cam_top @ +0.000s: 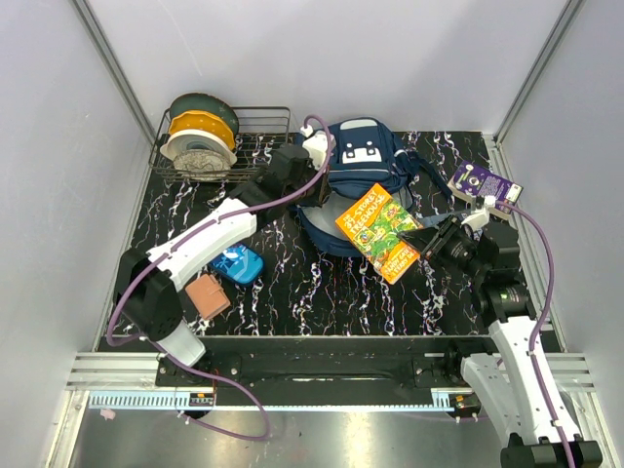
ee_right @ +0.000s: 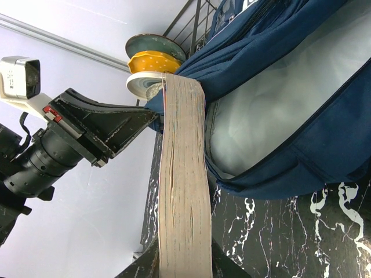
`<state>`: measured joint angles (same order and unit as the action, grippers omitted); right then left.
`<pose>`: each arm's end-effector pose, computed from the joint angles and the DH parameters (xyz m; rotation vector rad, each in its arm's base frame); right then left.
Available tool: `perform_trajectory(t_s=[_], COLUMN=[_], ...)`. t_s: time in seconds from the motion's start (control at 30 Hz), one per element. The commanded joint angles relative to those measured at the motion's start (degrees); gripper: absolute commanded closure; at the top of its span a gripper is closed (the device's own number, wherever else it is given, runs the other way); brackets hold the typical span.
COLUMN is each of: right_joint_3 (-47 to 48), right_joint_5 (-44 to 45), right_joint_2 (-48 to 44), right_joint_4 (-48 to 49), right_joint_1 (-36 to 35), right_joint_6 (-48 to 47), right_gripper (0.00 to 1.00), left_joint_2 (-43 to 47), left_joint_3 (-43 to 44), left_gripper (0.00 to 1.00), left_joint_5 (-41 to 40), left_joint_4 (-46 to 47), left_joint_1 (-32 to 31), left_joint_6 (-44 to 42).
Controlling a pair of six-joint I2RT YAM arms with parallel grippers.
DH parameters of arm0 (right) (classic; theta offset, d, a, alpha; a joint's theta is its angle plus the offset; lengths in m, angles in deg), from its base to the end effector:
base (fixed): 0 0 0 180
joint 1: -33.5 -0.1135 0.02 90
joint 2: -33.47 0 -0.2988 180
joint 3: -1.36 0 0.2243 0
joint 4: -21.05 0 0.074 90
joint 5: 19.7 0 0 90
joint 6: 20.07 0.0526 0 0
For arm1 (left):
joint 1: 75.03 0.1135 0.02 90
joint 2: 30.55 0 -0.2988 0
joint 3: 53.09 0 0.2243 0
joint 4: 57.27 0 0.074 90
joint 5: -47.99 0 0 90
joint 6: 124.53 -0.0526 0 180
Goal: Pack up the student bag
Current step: Place the book in the student bag.
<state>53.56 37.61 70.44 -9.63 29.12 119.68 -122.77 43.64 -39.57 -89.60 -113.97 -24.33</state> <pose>0.1092 0.0369 0.3206 0.3447 1.9345 1.1650 0.2841 -0.2325 0.3707 0.5488 2.0330 -0.5687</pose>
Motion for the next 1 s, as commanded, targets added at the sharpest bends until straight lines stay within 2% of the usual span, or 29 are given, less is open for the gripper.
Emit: perform_trajectory(t_s=[0.0, 0.27, 0.37, 0.4, 0.47, 0.57, 0.7, 0.87, 0.97], right_joint_3=[0.23, 1.54, 0.58, -0.2, -3.45, -5.92, -6.1, -8.21, -5.14], right_joint_5=[-2.03, 2.35, 7.17, 8.5, 12.71, 10.64, 4.22, 4.56, 7.81], right_joint_2=[-0.59, 1.34, 2.58, 2.67, 1.88, 2.05, 2.76, -6.53, -10.24], right_joint_4=[6.9, 4.44, 4.35, 5.57, 5.67, 5.84, 5.58, 5.58, -1.87], right_joint_1=[0.08, -0.01, 0.07, -0.01, -0.01, -0.01, -0.01, -0.01, -0.01], right_joint_6=[1.22, 4.2, 2.73, 2.19, 1.58, 1.39, 3.85, 1.76, 0.35], right_gripper=[1.0, 1.0, 1.0, 1.0, 1.0, 1.0, 1.0, 1.0, 1.0], left_joint_2=[5.56, 5.56, 5.83, 6.09, 5.66, 3.9, 0.91, 6.61, 9.34], left_joint_3=[0.97, -0.42, -4.98, -7.27, -12.45, -9.69, -1.68, -7.97, -7.83], left_gripper=[1.0, 1.0, 1.0, 1.0, 1.0, 1.0, 1.0, 1.0, 1.0], left_joint_5=[2.22, 1.17, 1.86, 1.7, -0.06, -0.42, 1.87, 3.72, 4.76], left_joint_4=[9.34, 12.85, 20.48, 27.73, 33.85, 30.72, 18.43, 25.59, 23.77], left_joint_1=[0.0, 0.09, 0.18, 0.0, 0.09, 0.62, 0.53, 0.36, 0.27], left_joint_6=[1.58, 3.86, 6.23, 7.54, 12.97, 17.66, 15.12, 10.03, 9.67])
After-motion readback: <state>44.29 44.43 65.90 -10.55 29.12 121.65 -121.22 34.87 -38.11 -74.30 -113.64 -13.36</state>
